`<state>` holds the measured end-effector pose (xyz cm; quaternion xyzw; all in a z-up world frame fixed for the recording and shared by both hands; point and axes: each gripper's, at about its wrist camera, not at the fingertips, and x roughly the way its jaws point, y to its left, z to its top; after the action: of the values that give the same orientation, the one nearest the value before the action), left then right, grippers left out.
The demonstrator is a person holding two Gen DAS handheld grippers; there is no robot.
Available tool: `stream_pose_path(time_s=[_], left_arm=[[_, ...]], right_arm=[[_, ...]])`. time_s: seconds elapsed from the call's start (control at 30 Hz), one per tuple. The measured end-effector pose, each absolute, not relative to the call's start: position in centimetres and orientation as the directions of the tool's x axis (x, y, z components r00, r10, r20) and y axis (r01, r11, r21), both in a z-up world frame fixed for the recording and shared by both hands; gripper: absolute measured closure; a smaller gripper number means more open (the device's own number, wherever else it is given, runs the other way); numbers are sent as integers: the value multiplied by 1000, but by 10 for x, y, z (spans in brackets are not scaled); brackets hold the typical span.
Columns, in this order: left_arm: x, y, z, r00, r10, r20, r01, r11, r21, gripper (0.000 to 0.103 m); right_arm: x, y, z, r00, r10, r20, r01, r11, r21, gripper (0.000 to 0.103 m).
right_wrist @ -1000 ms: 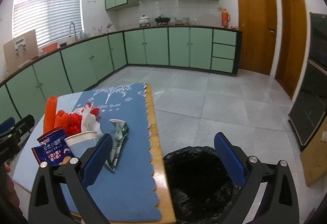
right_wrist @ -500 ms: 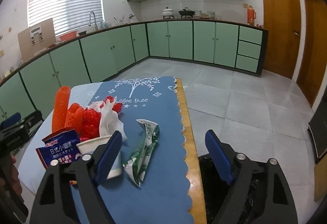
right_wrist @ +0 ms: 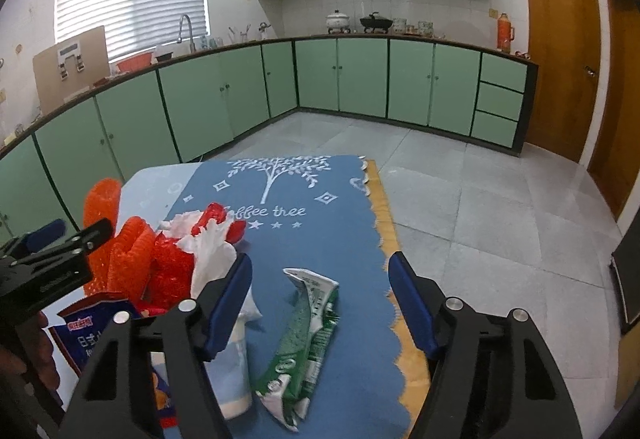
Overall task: Collect trash
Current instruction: 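Grasp the orange foam net with the left tool while the right tool grasps white tissue, then carry both items over the black bin and open both tools to drop them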
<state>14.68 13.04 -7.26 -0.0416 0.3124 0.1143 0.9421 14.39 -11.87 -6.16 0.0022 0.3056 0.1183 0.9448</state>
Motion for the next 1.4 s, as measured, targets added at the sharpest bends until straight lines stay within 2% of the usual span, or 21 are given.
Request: stream_pose_path(time_s=[0.1,0.17,0.27,0.3,0.43,0.47,0.57,0.63,0.7,0.87,1.1,1.27,1.4], left_arm=[[153,132,-79,775,179,-606,-238,971,-17,32],[155,135,-81,773,164,-613,-233,972,-33,46],[156,141,-83,774,136,-619,-225,972,-69,61],[156,143,-83,775,132,-618,-225,972,-75,63],[157,147,-83,779,119,-615,-220,971,-91,85],[158,148,-83,780,118,-615,-220,971,-93,87],[156,151,-81,786,125,-605,-231,968,-100,90],[154,153,-78,792,131,-597,-235,967,-101,91],[150,156,-75,798,137,-587,-240,965,-101,91],[140,159,-58,819,149,-553,-249,962,-109,92],[125,141,-15,880,134,-456,-209,971,-117,92],[120,116,8,910,73,-408,-138,981,-134,92],[123,79,13,914,-44,-404,-31,984,-177,92]], right_arm=[[151,-103,-62,772,275,-573,-271,958,95,35],[158,-92,-63,758,304,-577,-297,949,109,37],[167,-78,-66,726,348,-593,-336,932,135,45],[169,-72,-68,713,362,-600,-351,926,141,47],[174,-54,-75,664,409,-626,-400,902,164,53],[175,-51,-77,654,414,-633,-407,898,166,54],[181,-42,-86,615,411,-673,-418,894,164,65],[186,-39,-91,583,425,-692,-431,884,179,88],[188,-37,-93,570,432,-699,-445,877,179,99],[178,-48,-67,592,505,-628,-479,847,230,101],[176,-87,-18,627,608,-486,-490,794,360,101],[168,-130,7,694,579,-429,-450,813,370,101],[155,-168,13,749,508,-425,-389,857,339,101]])
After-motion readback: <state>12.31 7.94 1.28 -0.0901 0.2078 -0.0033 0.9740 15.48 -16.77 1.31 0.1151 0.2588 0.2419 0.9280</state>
